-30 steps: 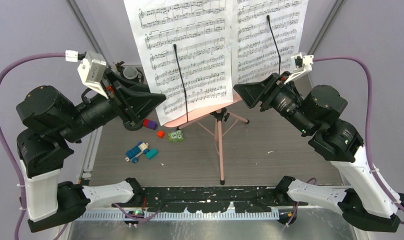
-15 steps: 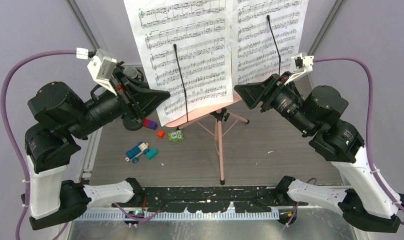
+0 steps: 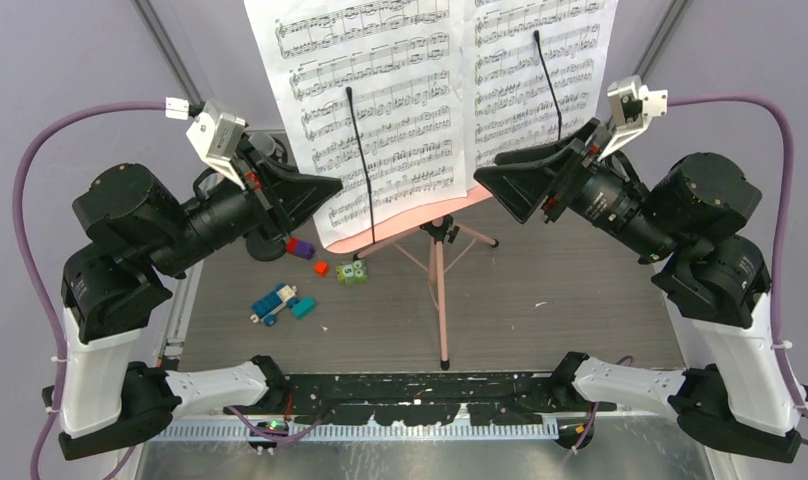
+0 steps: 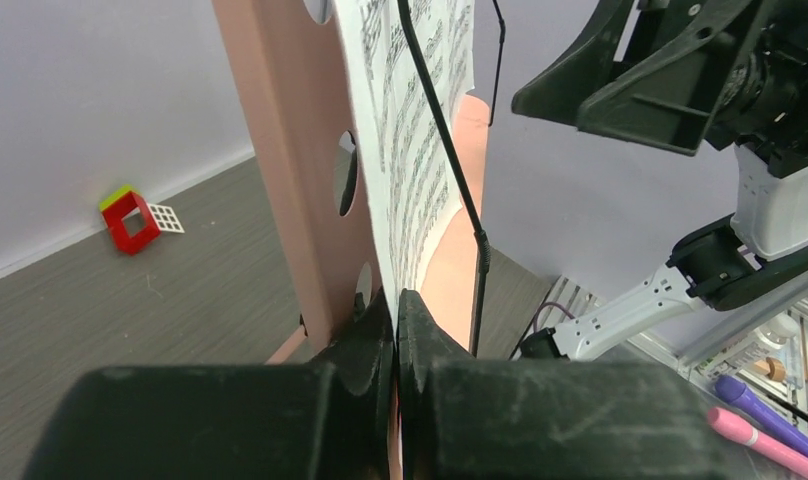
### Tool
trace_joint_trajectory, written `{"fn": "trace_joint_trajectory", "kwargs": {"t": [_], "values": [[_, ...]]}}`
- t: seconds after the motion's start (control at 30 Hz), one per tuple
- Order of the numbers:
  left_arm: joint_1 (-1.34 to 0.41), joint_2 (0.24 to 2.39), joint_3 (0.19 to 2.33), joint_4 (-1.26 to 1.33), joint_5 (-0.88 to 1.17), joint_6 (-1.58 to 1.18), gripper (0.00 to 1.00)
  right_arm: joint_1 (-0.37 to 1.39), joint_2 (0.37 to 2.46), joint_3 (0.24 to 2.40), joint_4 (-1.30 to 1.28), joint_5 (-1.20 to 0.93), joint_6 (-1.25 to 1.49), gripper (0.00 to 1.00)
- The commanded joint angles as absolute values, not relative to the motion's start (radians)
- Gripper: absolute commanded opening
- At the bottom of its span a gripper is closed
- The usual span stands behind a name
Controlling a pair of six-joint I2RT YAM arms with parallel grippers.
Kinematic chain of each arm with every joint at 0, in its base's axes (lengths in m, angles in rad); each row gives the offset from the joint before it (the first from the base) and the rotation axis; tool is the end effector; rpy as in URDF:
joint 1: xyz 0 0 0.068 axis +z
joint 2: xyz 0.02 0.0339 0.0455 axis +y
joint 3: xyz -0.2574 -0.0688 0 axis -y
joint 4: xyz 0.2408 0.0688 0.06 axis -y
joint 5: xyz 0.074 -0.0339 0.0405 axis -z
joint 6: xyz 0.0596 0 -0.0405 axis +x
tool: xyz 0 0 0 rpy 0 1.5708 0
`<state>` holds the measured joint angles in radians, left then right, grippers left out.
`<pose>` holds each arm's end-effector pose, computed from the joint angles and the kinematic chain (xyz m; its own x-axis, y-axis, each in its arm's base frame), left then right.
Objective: Pack up the instrument practice props
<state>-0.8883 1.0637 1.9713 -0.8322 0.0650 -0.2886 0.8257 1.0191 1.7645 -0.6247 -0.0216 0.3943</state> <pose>0.0784 -0.1026 0.5753 -0.1865 -0.2209 -0.9573 0.7950 0.5386 -0.2791 0.1034 0.1140 0.5562 -0.2125 0.3361 -0.9175 -0.7232 0.5773 0.3790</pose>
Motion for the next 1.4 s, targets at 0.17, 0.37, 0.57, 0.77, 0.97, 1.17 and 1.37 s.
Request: {"fn": "trace_joint_trajectory", "kwargs": {"t": [0.17, 0.37, 0.57, 0.77, 0.97, 1.17, 1.37], "values": [[-0.890, 1.032, 1.943, -0.761, 0.028, -0.284, 0.00, 0.833, 1.223, 1.989, -0.594, -0.335, 0.449, 0.64], [-0.890, 1.031, 1.941, -0.761, 0.028, -0.281, 0.00, 0.838, 1.278, 2.002, -0.488, -0.379, 0.528, 0.63], [-0.891, 1.034, 1.934, -0.759, 0.028, -0.284, 0.00, 0.870, 1.315, 2.012, -0.433, -0.394, 0.564, 0.61], [-0.890, 1.034, 1.925, -0.751, 0.027, -0.286, 0.00, 0.930, 1.356, 2.036, -0.425, -0.382, 0.556, 0.60], [-0.890, 1.038, 1.931, -0.753, 0.032, -0.290, 0.00, 0.968, 1.392, 2.066, -0.420, -0.359, 0.556, 0.56], [-0.890, 1.039, 1.930, -0.755, 0.034, -0.290, 0.00, 0.992, 1.424, 2.093, -0.408, -0.336, 0.551, 0.49], [-0.890, 1.041, 1.930, -0.756, 0.039, -0.290, 0.00, 1.009, 1.442, 2.116, -0.394, -0.337, 0.545, 0.39]]}}
